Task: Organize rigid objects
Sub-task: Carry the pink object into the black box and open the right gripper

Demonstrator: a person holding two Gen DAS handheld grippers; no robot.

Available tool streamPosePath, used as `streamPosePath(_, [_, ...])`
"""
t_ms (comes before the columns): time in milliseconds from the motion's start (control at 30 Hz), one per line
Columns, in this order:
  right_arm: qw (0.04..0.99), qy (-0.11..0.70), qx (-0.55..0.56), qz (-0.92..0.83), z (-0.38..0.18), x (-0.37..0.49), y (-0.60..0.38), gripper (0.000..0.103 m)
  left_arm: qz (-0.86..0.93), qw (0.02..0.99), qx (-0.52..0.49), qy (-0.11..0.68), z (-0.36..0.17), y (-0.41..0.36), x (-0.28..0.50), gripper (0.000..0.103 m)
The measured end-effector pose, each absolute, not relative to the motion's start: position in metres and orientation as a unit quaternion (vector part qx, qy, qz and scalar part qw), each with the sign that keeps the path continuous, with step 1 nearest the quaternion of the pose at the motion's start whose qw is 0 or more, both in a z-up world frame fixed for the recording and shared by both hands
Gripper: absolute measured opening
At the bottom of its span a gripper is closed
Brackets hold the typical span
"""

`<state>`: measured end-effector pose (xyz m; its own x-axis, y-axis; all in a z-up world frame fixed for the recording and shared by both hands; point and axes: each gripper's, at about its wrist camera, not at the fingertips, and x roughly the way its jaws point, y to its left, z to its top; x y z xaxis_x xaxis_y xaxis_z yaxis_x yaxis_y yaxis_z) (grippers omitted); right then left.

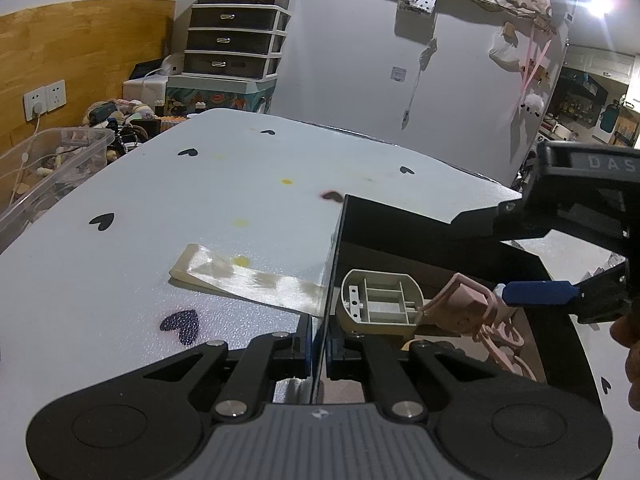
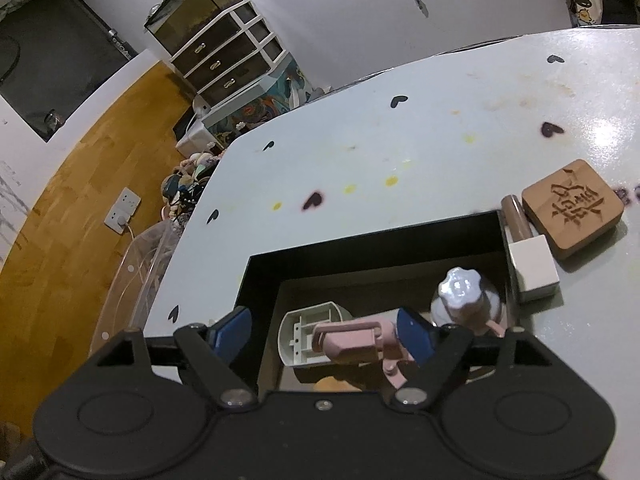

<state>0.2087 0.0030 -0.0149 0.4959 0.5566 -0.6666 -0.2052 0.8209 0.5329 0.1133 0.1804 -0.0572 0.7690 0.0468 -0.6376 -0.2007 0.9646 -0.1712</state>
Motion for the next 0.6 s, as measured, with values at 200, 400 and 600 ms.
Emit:
streamPosePath(200, [0.845,0.442,0.194,0.232,-0.011,0.207,-0.001,0.083,0.067,0.933,-0.115,0.334,-0.057,0.181,0.114,0.006])
streamPosePath(400, [0.842,0.438,0.198,0.244,-0.009,0.205,-0.007,0.083,0.069,0.933,-0.114,0.333,-0.057,0.181,0.113,0.006])
streamPosePath(600, [0.846,0.425,0.196,0.255,0.000,0.201,-0.016,0.084,0.069,0.933,-0.113,0.333,-0.057,0.181,0.112,0.006])
